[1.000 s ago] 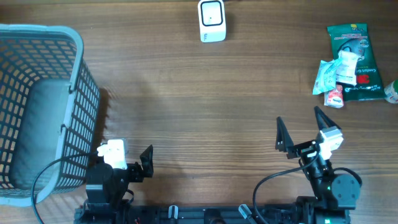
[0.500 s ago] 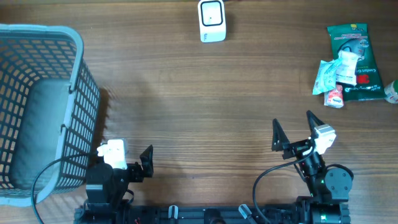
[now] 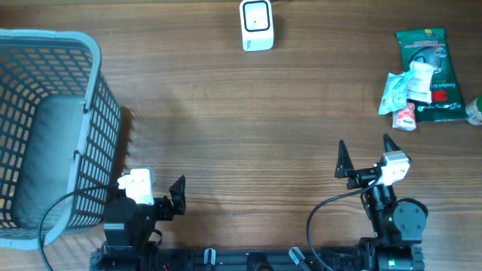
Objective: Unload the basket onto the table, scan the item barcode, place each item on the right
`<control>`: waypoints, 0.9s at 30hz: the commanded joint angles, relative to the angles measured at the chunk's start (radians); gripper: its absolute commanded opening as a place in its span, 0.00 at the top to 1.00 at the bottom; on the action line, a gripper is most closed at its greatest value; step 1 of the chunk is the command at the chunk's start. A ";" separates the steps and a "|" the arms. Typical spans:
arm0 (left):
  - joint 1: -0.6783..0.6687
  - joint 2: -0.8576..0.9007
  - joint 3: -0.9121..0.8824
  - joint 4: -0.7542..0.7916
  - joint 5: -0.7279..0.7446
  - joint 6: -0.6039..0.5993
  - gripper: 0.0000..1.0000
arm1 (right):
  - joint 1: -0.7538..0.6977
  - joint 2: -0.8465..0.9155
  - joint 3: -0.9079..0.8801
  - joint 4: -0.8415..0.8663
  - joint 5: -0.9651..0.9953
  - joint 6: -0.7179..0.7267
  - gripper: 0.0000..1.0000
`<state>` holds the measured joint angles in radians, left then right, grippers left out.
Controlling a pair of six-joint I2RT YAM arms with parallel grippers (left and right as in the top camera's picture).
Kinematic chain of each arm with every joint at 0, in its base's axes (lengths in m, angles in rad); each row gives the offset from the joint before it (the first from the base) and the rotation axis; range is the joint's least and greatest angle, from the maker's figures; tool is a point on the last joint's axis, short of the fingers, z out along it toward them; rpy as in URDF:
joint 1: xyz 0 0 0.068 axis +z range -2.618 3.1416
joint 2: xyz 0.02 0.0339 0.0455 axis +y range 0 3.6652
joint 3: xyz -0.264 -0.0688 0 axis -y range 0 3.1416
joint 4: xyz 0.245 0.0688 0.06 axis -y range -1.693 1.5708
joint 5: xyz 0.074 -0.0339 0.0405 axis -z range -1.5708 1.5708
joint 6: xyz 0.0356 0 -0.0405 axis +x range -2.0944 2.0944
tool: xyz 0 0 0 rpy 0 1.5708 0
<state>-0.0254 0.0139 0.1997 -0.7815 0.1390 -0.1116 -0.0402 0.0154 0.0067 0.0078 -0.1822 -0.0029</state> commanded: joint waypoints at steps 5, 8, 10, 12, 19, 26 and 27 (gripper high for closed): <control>-0.003 -0.007 -0.005 0.002 -0.002 -0.009 0.00 | 0.002 -0.012 -0.002 0.003 0.002 -0.074 0.00; -0.003 -0.007 -0.005 0.002 -0.002 -0.009 0.00 | 0.002 -0.012 -0.002 0.004 0.006 -0.075 0.00; -0.003 -0.007 -0.005 0.002 -0.002 -0.009 0.00 | 0.002 -0.012 -0.002 0.004 0.006 -0.075 0.00; -0.003 -0.007 -0.005 0.002 -0.002 -0.009 0.00 | 0.001 -0.012 -0.002 0.005 0.006 -0.075 0.00; -0.003 -0.007 -0.005 0.002 -0.002 -0.009 0.00 | 0.002 -0.012 -0.002 0.005 0.006 -0.075 0.00; -0.003 -0.007 -0.005 0.002 -0.045 -0.002 0.00 | 0.002 -0.012 -0.002 0.005 0.006 -0.075 0.00; -0.003 -0.007 -0.005 -0.003 -0.040 -0.002 0.00 | 0.002 -0.012 -0.002 0.005 0.006 -0.075 0.00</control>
<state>-0.0254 0.0135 0.1997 -0.7811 0.1322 -0.1112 -0.0402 0.0154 0.0067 0.0078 -0.1822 -0.0589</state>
